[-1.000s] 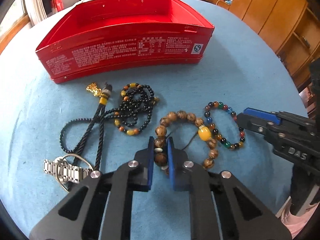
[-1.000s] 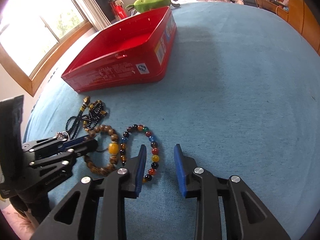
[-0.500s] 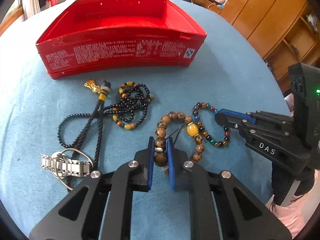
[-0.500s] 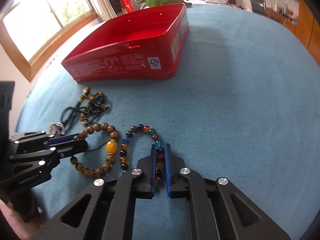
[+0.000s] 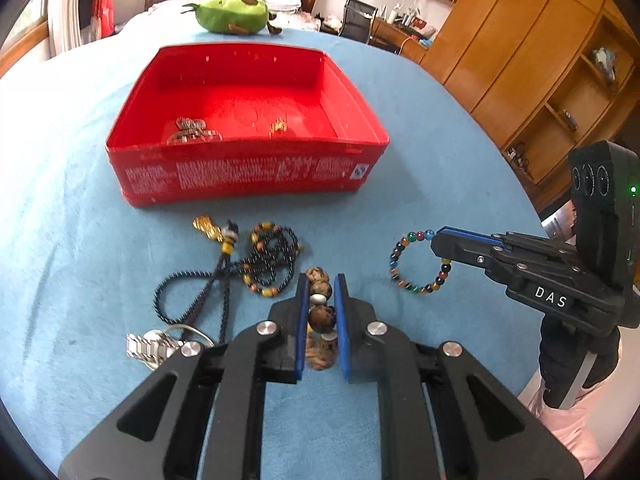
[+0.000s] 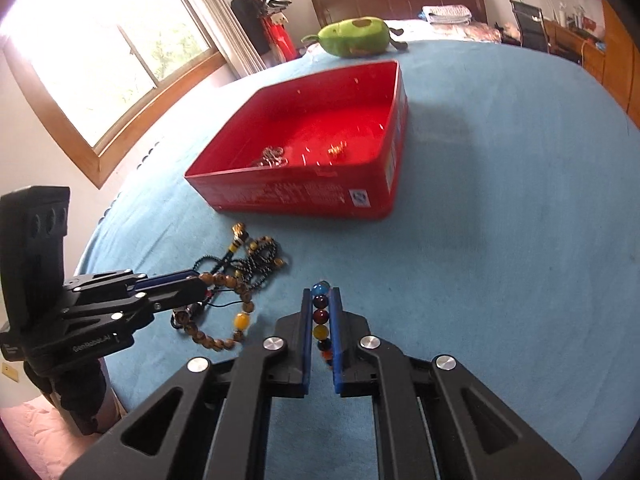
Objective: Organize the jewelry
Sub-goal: 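Carry both bracelets into the red tin while both tools open to release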
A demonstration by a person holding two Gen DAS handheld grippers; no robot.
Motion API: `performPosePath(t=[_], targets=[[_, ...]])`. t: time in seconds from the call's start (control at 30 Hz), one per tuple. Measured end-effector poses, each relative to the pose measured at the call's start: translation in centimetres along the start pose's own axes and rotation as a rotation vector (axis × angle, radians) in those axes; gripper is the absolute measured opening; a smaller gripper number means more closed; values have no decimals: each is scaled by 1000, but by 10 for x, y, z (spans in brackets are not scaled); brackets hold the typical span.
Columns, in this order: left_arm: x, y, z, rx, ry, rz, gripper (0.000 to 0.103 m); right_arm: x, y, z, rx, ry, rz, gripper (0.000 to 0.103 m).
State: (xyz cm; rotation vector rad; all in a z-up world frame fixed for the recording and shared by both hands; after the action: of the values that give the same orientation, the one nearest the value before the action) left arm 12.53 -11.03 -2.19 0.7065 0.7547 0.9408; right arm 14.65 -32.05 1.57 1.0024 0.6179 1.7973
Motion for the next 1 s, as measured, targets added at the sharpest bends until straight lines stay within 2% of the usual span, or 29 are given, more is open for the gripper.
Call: performPosePath(t=[0.3,0.6,0.77,1.0], targets=[[-1,34,44,-96,-18,31,11,23,15,41,-57,56,-10,7],[17,61,107,-200,-2,58,11,48,15,106,-129,81,13,7],[37,46,133,-210,45,81,11,53,-10,133,-131,69,-6,7],[76,2,156,-151,121,108,11,46,-49,149,-103,31,-10,7]])
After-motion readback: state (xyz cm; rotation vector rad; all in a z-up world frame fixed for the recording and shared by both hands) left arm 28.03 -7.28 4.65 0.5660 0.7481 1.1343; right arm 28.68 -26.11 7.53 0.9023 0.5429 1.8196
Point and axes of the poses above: each gripper's, at about its wrist camera, not at the fingertips, and y roughly against the way its jaws point, x to its left, z to its top, the point moved 2 cm from there along -y, roughly the way its jaws point, and after that the axes turned 3 degrees about -y, right-handed, at the moved point
